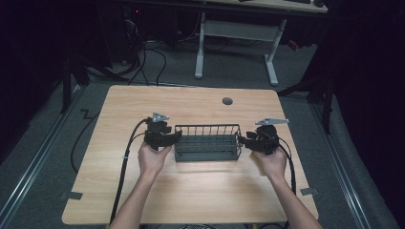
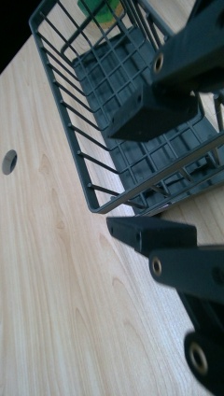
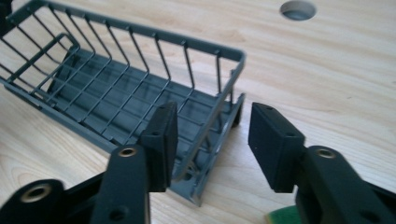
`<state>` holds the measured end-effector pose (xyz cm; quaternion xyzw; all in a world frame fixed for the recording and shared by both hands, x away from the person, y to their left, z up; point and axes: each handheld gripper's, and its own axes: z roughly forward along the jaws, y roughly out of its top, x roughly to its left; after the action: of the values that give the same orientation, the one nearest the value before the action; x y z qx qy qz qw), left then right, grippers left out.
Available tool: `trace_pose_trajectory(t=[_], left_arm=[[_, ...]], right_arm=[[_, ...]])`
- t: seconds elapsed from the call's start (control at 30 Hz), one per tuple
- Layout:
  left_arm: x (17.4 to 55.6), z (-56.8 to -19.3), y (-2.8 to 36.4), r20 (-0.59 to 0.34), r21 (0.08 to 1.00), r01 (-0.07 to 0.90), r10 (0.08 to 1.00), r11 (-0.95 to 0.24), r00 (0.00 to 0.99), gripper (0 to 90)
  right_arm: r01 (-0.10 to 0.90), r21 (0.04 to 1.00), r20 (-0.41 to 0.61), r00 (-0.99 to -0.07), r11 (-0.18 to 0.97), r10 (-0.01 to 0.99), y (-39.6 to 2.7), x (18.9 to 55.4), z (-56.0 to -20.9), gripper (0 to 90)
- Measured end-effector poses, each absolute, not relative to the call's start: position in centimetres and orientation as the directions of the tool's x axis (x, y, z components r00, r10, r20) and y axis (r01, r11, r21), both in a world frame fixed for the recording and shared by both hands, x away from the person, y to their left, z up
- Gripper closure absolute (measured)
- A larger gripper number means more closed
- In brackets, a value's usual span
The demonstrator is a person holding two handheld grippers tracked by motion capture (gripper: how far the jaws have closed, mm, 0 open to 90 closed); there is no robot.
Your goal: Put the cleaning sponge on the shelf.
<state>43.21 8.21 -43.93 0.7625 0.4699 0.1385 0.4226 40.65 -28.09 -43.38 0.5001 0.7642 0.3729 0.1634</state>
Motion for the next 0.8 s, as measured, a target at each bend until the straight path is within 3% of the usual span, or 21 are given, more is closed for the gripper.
trace_pose_trajectory(t=[0.2,0.33,0.8], left_arm=[[41.8,-43.9,9.9,-0.175,0.802,0.569,0.839,-0.182,0.515,40.5],[40.8,-44.3,11.3,-0.168,0.814,0.556,0.849,-0.168,0.502,40.1],[38.2,-48.4,14.1,-0.122,0.795,0.578,0.886,-0.181,0.447,39.1]], right_arm=[[0.606,0.777,0.135,-0.427,0.172,0.894,-29.7,39.7,-43.3,48.9],[0.568,0.803,0.086,-0.409,0.180,0.909,-31.0,39.0,-43.8,47.8],[0.605,0.785,0.091,-0.331,0.137,0.939,-35.5,37.3,-45.8,34.7]])
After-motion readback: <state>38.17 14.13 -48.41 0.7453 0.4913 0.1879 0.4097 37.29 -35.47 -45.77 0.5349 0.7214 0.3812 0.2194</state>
